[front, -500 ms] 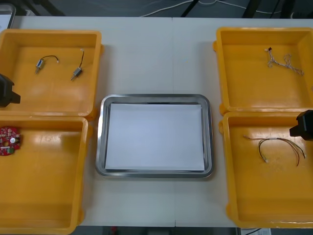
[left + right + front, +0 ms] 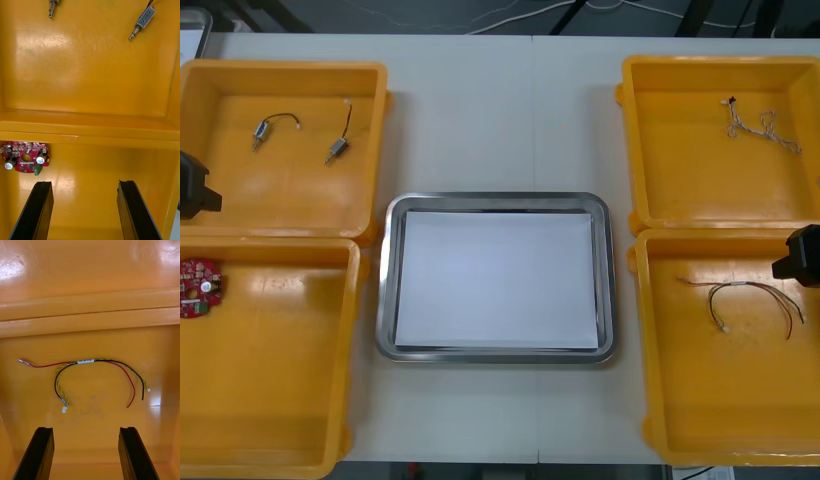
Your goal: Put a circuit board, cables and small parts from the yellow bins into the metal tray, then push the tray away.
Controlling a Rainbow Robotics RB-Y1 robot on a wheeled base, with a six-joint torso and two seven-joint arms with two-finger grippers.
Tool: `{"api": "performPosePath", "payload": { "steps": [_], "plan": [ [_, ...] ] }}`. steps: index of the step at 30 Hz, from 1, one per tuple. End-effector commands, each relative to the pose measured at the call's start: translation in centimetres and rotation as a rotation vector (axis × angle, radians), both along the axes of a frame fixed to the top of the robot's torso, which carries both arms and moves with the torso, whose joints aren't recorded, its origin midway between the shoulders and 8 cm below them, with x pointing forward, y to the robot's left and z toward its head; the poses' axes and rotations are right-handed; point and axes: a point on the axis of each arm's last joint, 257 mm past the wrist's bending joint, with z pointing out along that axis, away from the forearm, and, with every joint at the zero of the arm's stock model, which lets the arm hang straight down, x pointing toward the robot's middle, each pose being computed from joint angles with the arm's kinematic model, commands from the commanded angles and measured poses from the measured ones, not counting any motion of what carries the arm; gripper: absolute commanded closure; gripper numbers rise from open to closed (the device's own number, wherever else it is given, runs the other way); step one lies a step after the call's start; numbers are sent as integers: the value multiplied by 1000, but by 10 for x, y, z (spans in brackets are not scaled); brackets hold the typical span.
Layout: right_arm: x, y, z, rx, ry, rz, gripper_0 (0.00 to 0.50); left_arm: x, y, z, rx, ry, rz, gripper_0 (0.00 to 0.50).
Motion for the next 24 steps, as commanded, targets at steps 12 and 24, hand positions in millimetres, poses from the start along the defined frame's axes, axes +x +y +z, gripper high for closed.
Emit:
{"api": "performPosePath", "payload": {
  "steps": [12, 24],
  "plan": [
    [2, -1, 6, -5, -27, 28, 0, -5, 2, 1, 9, 3, 25, 0],
    [2, -1, 6, -5, -27, 28, 0, -5, 2, 1, 9, 3, 25, 0]
  ]
}}
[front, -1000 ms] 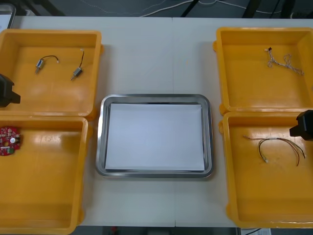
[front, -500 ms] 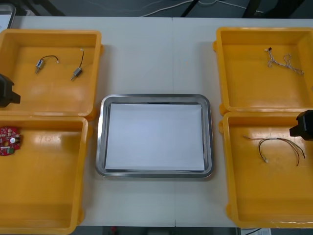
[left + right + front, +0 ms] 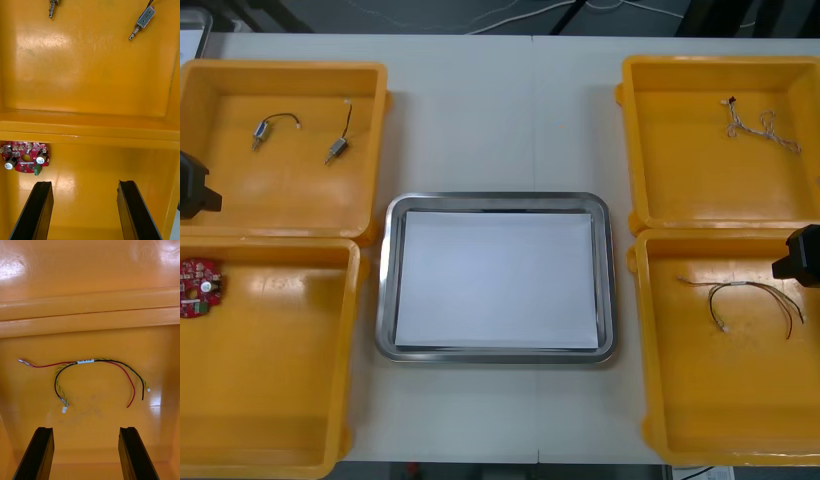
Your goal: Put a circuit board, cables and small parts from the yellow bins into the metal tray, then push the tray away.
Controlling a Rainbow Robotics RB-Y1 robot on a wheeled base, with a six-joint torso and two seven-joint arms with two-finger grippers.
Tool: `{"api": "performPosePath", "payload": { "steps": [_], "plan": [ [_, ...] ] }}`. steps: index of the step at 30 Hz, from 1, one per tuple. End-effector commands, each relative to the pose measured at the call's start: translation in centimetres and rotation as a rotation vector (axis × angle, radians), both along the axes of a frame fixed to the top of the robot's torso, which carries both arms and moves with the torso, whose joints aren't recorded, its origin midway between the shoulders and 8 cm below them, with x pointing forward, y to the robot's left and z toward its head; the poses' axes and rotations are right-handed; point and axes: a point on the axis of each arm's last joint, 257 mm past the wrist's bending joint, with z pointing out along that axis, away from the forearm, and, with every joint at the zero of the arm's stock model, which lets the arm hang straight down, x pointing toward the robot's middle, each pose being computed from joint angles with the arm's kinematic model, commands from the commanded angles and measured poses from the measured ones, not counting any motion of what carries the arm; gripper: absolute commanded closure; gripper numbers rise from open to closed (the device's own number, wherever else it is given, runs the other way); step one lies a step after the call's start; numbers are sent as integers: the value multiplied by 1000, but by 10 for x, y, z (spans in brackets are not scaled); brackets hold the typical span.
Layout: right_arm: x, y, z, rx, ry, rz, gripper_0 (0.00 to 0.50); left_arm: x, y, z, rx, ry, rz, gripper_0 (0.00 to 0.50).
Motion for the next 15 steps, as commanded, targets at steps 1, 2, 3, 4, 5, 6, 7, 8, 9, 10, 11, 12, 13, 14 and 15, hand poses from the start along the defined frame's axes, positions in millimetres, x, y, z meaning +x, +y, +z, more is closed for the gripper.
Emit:
{"api": "performPosePath", "payload": {
  "steps": [1, 2, 3, 4, 5, 6, 7, 8, 9, 10, 11, 12, 13, 14, 15],
  "plan": [
    [2, -1, 6, -5, -27, 28, 0, -5, 2, 1, 9, 3, 25, 0],
    [2, -1, 6, -5, -27, 28, 0, -5, 2, 1, 9, 3, 25, 0],
    [2, -1, 6, -5, -27, 28, 0, -5, 2, 1, 9, 3, 25, 0],
    [2, -1, 6, -5, -27, 28, 0, -5, 2, 1, 9, 3, 25, 0],
    [2, -1, 6, -5, -27, 28, 0, -5, 2, 1, 9, 3, 25, 0],
    [2, -1, 6, -5, -27, 28, 0, -5, 2, 1, 9, 3, 25, 0],
    [2, -1, 6, -5, -27, 28, 0, -5, 2, 1, 9, 3, 25, 0],
    [2, -1, 6, -5, -27, 28, 0, -5, 2, 1, 9, 3, 25, 0],
    [2, -1, 6, -5, -27, 28, 0, -5, 2, 1, 9, 3, 25, 0],
    [2, -1, 6, -5, -27, 28, 0, -5, 2, 1, 9, 3, 25, 0],
    [2, -1, 6, -5, -27, 28, 0, -5, 2, 1, 9, 3, 25, 0],
    [2, -1, 6, -5, -27, 28, 0, -5, 2, 1, 9, 3, 25, 0],
    [2, -1, 6, -5, -27, 28, 0, -5, 2, 1, 9, 3, 25, 0],
    [2, -1, 6, -5, -27, 28, 0, -5, 2, 1, 9, 3, 25, 0],
    [2, -1, 6, -5, -27, 28, 0, -5, 2, 1, 9, 3, 25, 0]
  ]
}}
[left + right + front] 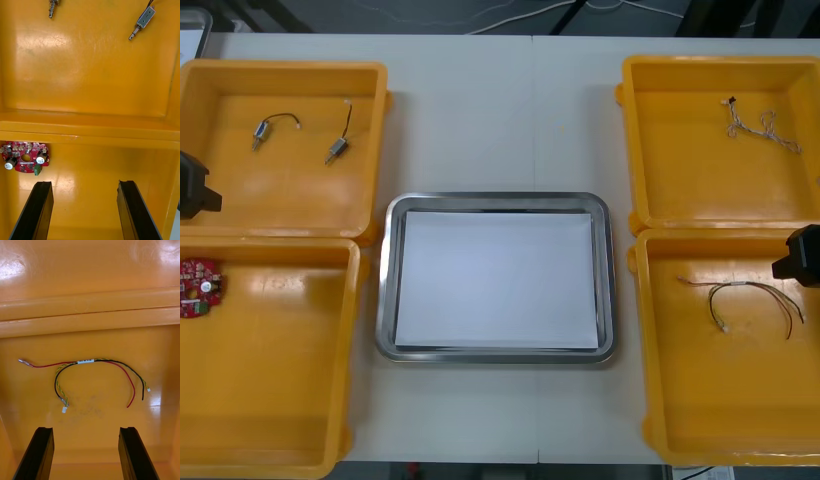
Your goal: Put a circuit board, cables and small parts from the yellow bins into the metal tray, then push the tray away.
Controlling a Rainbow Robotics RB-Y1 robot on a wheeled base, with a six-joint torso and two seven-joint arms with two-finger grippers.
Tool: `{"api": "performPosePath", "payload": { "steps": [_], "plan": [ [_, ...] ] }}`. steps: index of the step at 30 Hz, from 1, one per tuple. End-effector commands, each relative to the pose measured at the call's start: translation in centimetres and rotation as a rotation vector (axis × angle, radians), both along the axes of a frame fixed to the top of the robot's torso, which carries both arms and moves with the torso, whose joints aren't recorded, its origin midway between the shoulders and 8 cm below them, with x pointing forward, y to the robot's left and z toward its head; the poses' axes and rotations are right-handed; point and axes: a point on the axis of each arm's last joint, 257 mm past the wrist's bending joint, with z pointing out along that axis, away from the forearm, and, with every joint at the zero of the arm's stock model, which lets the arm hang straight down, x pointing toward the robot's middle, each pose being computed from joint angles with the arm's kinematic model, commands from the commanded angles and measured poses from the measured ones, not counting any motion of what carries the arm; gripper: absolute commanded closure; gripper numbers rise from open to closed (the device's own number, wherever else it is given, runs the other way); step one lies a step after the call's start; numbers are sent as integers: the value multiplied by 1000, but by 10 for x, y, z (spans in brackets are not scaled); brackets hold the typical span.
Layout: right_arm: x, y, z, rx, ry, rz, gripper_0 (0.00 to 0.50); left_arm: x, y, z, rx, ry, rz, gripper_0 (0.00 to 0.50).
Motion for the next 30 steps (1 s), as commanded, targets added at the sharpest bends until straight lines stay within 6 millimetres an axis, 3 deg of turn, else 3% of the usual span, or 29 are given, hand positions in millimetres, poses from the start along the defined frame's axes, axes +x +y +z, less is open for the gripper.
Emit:
{"api": "performPosePath", "payload": {
  "steps": [1, 30],
  "plan": [
    [2, -1, 6, -5, -27, 28, 0, -5, 2, 1, 9, 3, 25, 0],
    [2, -1, 6, -5, -27, 28, 0, -5, 2, 1, 9, 3, 25, 0]
  ]
}}
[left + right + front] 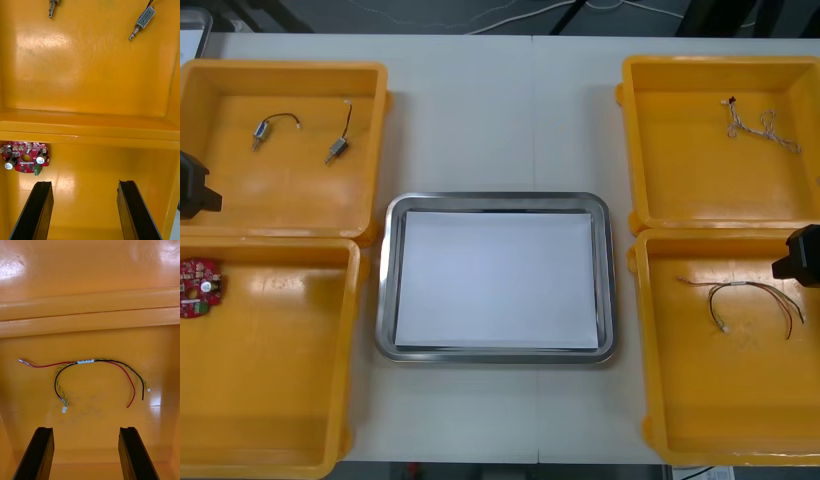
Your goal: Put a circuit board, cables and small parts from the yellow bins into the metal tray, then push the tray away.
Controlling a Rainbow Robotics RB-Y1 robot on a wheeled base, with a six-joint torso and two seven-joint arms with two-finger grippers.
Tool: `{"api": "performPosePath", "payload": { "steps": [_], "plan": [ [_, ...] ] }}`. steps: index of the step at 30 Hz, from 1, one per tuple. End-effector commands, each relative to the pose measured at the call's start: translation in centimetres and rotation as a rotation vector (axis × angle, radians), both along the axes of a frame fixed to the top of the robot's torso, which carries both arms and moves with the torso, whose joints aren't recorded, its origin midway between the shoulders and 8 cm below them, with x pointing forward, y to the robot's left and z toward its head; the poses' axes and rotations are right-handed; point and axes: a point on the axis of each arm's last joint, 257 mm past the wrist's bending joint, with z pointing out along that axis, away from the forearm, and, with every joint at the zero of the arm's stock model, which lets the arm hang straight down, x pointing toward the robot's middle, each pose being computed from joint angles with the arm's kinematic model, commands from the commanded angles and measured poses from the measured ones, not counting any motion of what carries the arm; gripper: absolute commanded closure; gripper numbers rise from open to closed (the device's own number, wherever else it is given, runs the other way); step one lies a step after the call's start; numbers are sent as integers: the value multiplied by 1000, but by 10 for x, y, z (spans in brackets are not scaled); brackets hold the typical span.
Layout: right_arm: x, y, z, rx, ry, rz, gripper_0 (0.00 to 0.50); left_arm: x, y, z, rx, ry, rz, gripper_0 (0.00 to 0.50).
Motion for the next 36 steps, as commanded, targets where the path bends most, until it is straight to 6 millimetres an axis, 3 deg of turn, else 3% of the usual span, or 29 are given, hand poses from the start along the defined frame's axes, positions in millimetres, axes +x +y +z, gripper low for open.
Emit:
{"api": "performPosePath", "payload": {
  "steps": [1, 14, 15, 20, 21, 23, 36],
  "plan": [
    [2, -1, 6, -5, -27, 28, 0, -5, 2, 1, 9, 3, 25, 0],
    [2, -1, 6, -5, -27, 28, 0, -5, 2, 1, 9, 3, 25, 0],
    [2, -1, 6, -5, -27, 28, 0, -13, -9, -21, -40, 47, 34, 0],
    [2, -1, 6, -5, -27, 28, 0, -15, -11, -23, -32, 39, 29, 11],
    [-6, 5, -12, 19, 16, 29, 0, -15, -11, -23, -33, 38, 29, 12],
    [-10, 9, -20, 31, 32, 29, 0, -16, -10, -22, -31, 42, 27, 26],
    [1, 22, -49, -25, 8, 45, 0, -25, 5, -26, -23, 68, 33, 60]
  ]
}}
